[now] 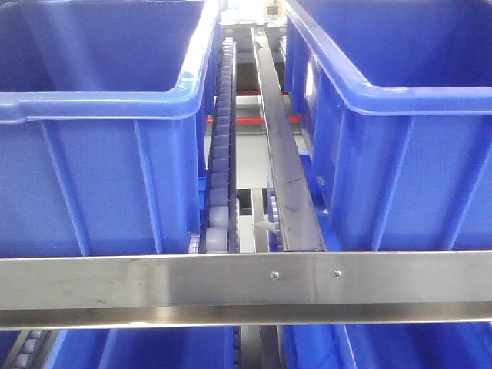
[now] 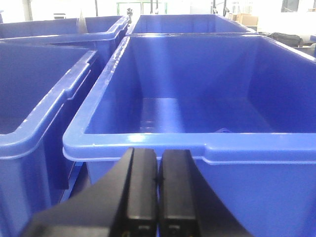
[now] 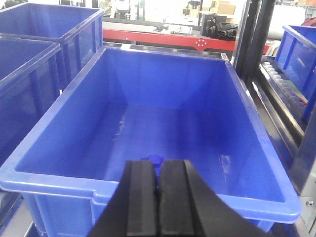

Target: Pick and sort blue part to right shelf

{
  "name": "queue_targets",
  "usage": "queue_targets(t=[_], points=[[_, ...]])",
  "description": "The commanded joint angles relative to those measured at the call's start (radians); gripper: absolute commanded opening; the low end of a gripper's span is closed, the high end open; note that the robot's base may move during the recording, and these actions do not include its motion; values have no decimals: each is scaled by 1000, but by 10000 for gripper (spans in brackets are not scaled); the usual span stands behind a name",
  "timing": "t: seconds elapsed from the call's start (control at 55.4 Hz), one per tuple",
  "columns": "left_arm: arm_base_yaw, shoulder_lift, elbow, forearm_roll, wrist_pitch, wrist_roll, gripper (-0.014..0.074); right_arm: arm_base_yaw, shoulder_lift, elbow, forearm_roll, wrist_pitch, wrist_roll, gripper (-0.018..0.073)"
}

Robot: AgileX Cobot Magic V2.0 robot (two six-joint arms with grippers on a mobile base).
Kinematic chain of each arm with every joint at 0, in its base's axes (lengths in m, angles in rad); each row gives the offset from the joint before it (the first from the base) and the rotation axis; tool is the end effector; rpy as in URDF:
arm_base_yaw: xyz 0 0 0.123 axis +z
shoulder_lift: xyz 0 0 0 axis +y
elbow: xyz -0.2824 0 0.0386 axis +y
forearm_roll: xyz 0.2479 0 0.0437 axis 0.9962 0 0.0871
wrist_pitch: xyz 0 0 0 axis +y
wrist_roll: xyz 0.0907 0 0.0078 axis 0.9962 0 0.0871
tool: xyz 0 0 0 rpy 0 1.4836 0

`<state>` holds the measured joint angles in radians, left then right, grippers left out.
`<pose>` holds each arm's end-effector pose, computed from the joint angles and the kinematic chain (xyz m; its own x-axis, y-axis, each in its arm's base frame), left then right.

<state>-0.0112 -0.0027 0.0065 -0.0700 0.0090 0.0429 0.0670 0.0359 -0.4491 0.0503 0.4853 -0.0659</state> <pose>0.0563 -0.0007 0.2102 0.0740 -0.0279 -0.9969 0.0138 0.9995 -0.0270 0.0195 0.0035 0.3126 0.0175 -0.0203 -0.9996 -0.0900 0.9957 -0.0218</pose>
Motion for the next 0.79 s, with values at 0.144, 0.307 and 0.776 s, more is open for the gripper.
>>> queue_targets(t=[0.144, 0.307, 0.776], points=[[0, -27, 30, -9, -91, 1, 124, -3, 12, -15, -5, -97, -2, 43], [0, -27, 30, -9, -91, 1, 124, -3, 12, 113, 5, -181, -1, 43], [0, -27, 30, -9, -91, 1, 124, -16, 12, 470, 86, -533, 8, 43]])
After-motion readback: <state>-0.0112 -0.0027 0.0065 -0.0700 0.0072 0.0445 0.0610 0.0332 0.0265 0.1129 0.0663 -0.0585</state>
